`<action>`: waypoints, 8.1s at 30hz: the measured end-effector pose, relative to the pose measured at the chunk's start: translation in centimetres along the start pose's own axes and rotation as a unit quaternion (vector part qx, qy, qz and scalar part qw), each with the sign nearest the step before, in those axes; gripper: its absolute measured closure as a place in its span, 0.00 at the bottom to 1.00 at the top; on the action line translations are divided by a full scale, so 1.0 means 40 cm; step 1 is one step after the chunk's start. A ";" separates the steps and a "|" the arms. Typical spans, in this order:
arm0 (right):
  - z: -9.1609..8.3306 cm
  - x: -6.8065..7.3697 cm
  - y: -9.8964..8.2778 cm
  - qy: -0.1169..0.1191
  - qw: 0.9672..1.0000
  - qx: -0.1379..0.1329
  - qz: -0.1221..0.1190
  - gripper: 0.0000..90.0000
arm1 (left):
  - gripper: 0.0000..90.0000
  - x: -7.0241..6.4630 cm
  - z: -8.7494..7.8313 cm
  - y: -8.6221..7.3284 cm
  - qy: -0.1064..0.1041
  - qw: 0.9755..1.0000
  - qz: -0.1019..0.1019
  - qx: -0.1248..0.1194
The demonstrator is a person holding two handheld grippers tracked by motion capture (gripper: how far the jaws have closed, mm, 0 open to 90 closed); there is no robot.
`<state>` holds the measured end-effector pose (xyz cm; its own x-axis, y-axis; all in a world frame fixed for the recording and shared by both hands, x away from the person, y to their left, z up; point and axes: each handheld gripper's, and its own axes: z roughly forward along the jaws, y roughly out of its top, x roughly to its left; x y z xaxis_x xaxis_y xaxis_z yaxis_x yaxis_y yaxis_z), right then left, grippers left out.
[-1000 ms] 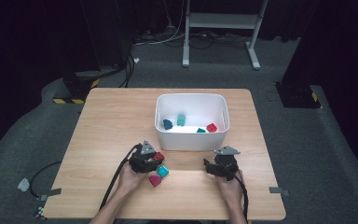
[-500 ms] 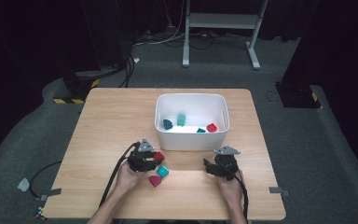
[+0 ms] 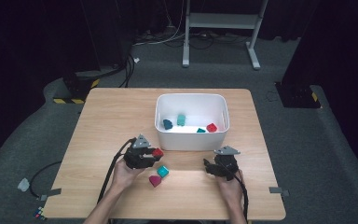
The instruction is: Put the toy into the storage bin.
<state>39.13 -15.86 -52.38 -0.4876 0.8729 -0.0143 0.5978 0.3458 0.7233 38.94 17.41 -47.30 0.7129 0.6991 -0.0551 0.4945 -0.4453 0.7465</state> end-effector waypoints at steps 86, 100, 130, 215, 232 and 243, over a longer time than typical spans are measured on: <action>0.000 0.000 0.000 0.001 1.000 0.000 -0.001 0.34 | 0.65 0.027 0.028 0.436 -0.013 0.999 -0.002 -0.043; 0.000 0.000 0.000 0.000 1.000 0.001 -0.001 0.34 | 0.40 0.030 0.012 0.414 0.006 0.999 -0.009 -0.044; 0.000 0.000 0.000 0.000 1.000 0.000 0.001 0.34 | 0.26 0.029 -0.203 0.124 0.022 0.994 -0.030 -0.105; 0.001 0.000 0.000 -0.003 1.000 0.000 0.004 0.34 | 0.65 -0.137 -0.075 -0.145 -0.021 0.999 0.026 -0.019; 0.001 0.000 0.000 -0.003 1.000 0.000 0.004 0.34 | 0.65 -0.067 -0.180 -0.034 -0.020 0.998 0.023 -0.063; 0.001 0.000 0.000 -0.003 1.000 0.000 0.004 0.34 | 0.65 -0.017 -0.174 0.025 -0.061 0.995 -0.001 -0.078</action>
<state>39.16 -15.85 -52.38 -0.4787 0.8779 -0.0134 0.6019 0.3393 0.7229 35.48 20.37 -41.90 0.7719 0.6225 -0.1288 0.4185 -0.3451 0.8401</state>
